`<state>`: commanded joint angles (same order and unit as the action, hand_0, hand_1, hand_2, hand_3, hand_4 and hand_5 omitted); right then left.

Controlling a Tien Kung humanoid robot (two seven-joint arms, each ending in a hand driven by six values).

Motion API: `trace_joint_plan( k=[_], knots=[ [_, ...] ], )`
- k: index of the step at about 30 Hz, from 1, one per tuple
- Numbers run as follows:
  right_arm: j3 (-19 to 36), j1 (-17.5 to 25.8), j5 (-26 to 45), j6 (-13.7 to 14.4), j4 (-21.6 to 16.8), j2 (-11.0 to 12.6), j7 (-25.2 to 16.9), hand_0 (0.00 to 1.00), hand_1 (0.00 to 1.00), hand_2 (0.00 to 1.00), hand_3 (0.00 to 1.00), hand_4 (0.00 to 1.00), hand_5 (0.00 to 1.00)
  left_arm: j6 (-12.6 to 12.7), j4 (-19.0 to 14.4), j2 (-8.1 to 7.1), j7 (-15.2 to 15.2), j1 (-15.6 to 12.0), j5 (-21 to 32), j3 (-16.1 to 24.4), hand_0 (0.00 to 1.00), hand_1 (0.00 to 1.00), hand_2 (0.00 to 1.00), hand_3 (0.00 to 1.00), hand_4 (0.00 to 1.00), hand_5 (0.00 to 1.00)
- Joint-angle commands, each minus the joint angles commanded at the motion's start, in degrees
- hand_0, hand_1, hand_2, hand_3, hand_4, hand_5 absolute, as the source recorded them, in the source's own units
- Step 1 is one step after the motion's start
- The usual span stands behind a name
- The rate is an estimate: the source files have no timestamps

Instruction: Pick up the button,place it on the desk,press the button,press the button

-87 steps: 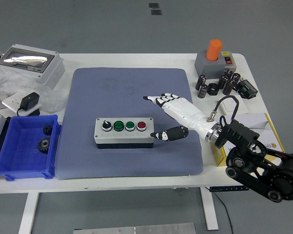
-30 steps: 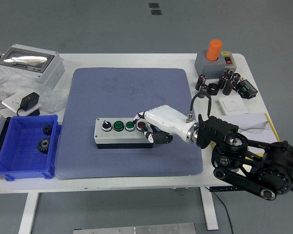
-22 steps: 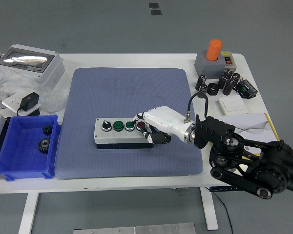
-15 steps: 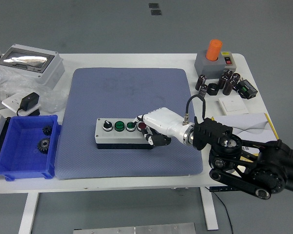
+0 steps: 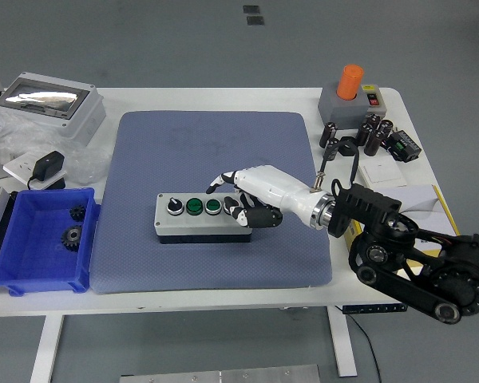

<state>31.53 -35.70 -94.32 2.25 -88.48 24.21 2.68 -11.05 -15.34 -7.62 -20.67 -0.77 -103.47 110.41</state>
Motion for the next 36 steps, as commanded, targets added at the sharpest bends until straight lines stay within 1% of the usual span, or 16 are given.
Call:
trace_joint_plan(
  k=[3,6,7,9,12,13,15,17,18,19,22,24,25,30,31,36],
  knots=[
    [4.00,2.76,3.28,1.43,-0.67,-0.42,-1.56,0.061,0.091,0.148,0.731,0.178,0.110,-0.01,-0.03,0.02,-0.06,-0.10,0.00,0.01,0.803,0.784,0.736,0.874,0.968,0.898],
    [7.48,5.61,4.62,4.94,-0.39,-1.80,-2.28,0.061,0.091,0.148,0.731,0.178,0.110,-0.03,0.02,0.05,0.09,-0.11,-0.25,0.16,0.803,0.784,0.736,0.874,0.968,0.898],
    [8.50,6.49,4.80,6.19,-0.23,-2.30,-2.43,0.077,0.111,0.180,0.723,0.380,0.305,-0.04,0.04,0.07,0.13,-0.09,-0.34,0.22,0.803,0.784,0.736,0.873,0.968,0.900],
    [11.07,8.96,5.93,9.56,0.54,-3.66,-3.93,0.077,0.111,0.180,0.723,0.380,0.305,-0.08,0.10,0.16,0.30,-0.03,-0.62,0.38,0.803,0.784,0.736,0.873,0.968,0.900],
    [14.43,12.26,8.92,13.71,1.58,-4.98,-6.82,0.077,0.111,0.180,0.723,0.380,0.305,-0.14,0.19,0.27,0.52,0.05,-1.03,0.61,0.803,0.784,0.736,0.873,0.968,0.900],
    [15.53,13.36,9.99,14.92,1.84,-5.27,-7.83,0.141,0.179,0.231,0.782,0.867,0.568,-0.15,0.21,0.30,0.57,0.06,-1.15,0.68,0.803,0.785,0.737,0.873,0.969,0.901],
    [18.32,16.24,12.73,17.68,2.40,-5.69,-10.41,0.141,0.179,0.231,0.782,0.867,0.568,-0.17,0.25,0.39,0.69,0.01,-1.42,0.84,0.803,0.785,0.737,0.873,0.969,0.901],
    [20.70,18.85,15.10,19.65,2.80,-5.74,-12.61,0.141,0.179,0.231,0.782,0.867,0.568,-0.17,0.28,0.45,0.77,-0.08,-1.57,0.94,0.803,0.785,0.737,0.873,0.969,0.901],
    [21.72,20.01,16.14,20.17,2.98,-5.70,-13.54,0.141,0.179,0.231,0.782,0.867,0.568,-0.17,0.29,0.47,0.80,-0.12,-1.64,0.98,0.803,0.785,0.737,0.873,0.969,0.901],
    [22.86,21.34,17.35,20.52,3.23,-5.61,-14.55,0.454,0.641,0.684,0.874,0.938,0.676,-0.18,0.30,0.49,0.84,-0.17,-1.73,1.03,0.804,0.784,0.737,0.873,0.969,0.902],
    [25.00,24.92,20.02,20.77,3.90,-5.54,-16.45,0.454,0.641,0.684,0.874,0.938,0.676,-0.25,0.31,0.48,0.92,-0.21,-2.06,1.21,0.804,0.784,0.737,0.873,0.969,0.902],
    [25.92,26.53,21.28,20.67,4.44,-5.87,-17.31,0.454,0.641,0.684,0.874,0.938,0.676,-0.33,0.28,0.40,0.88,-0.14,-2.39,1.38,0.804,0.784,0.737,0.873,0.969,0.902],
    [26.28,26.96,21.88,20.55,4.67,-6.06,-17.63,0.848,0.879,0.892,0.949,0.974,0.721,-0.37,0.27,0.35,0.88,-0.09,-2.53,1.45,0.803,0.784,0.739,0.873,0.967,0.903],
    [29.16,27.87,27.67,18.43,6.36,-7.23,-19.93,0.848,0.879,0.892,0.949,0.974,0.721,-0.64,0.32,-0.30,1.11,0.49,-3.49,1.96,0.803,0.784,0.739,0.873,0.967,0.903],
    [29.71,27.94,28.77,18.00,6.64,-7.36,-20.29,0.907,0.902,0.902,0.939,0.995,0.762,-0.67,0.34,-0.44,1.15,0.59,-3.62,2.03,0.804,0.784,0.742,0.873,0.967,0.904],
    [31.84,28.28,33.69,16.84,7.58,-7.63,-21.45,0.907,0.902,0.902,0.939,0.995,0.762,-0.81,0.34,-1.04,1.09,0.84,-3.90,2.06,0.804,0.784,0.742,0.873,0.967,0.904]
  ],
)
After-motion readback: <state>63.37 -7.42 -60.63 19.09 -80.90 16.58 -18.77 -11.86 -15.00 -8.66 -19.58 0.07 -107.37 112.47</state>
